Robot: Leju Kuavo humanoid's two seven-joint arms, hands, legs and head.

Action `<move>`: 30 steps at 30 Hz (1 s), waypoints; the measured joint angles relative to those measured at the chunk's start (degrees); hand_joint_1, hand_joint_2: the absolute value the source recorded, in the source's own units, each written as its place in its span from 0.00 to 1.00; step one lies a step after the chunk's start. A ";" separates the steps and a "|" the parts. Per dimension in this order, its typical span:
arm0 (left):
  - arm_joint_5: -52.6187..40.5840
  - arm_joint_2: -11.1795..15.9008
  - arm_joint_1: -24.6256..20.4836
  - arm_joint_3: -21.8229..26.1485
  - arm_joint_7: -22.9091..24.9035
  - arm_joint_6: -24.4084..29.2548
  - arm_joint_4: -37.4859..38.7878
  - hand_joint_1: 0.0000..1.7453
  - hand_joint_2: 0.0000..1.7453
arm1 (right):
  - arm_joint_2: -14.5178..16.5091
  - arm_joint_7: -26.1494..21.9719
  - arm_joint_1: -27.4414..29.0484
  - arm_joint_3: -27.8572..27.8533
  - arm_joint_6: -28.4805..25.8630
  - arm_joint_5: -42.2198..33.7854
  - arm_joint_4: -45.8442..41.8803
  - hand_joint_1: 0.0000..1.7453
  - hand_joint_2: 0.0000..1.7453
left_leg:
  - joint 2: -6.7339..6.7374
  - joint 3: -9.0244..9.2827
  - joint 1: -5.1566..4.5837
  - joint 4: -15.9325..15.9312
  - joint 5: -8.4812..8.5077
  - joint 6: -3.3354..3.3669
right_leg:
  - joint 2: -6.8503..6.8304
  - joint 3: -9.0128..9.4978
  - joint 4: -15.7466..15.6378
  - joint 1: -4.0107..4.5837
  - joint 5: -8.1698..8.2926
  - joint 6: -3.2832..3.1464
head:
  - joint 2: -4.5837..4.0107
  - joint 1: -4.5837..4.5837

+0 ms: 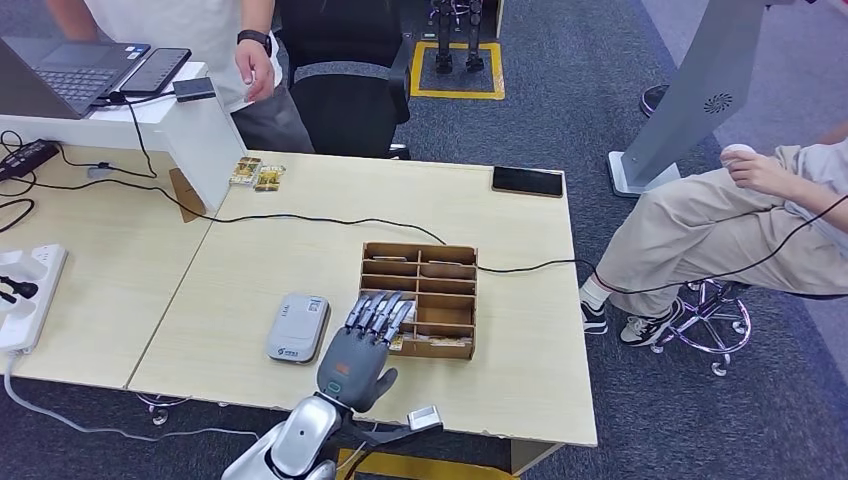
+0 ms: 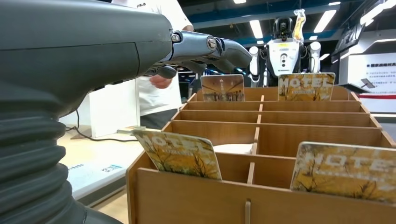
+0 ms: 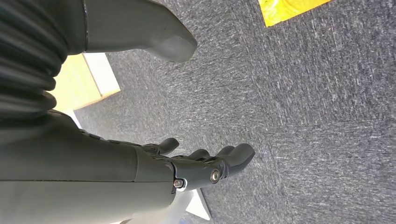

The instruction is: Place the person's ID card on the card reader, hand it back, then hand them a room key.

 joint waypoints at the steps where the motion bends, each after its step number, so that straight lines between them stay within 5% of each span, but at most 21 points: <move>1: -0.01 -0.10 -0.05 0.00 0.00 0.01 0.26 0.00 1.00 | 0.00 -0.01 0.00 0.00 0.00 0.02 0.00 0.00 1.00 | 0.00 0.00 0.00 0.00 0.00 0.00 | 0.00 0.00 0.00 0.00 0.00 0.00 | 0.00 0.00; 5: 0.23 -0.37 -0.20 0.02 0.00 0.24 1.05 1.00 1.00 | 0.00 -0.02 0.00 0.00 -0.05 0.07 0.01 0.00 1.00 | 0.00 0.00 0.00 0.00 0.00 0.00 | 0.00 0.00 0.00 0.00 0.00 0.00 | 0.00 -0.01; 30: -1.02 -1.74 -0.56 1.89 -0.01 5.40 5.07 1.00 1.00 | -0.02 -0.33 -0.09 0.00 -0.85 0.25 0.98 0.00 1.00 | 0.00 0.01 0.00 0.00 0.00 0.00 | 0.00 0.02 0.00 0.00 0.00 0.00 | 0.00 -0.01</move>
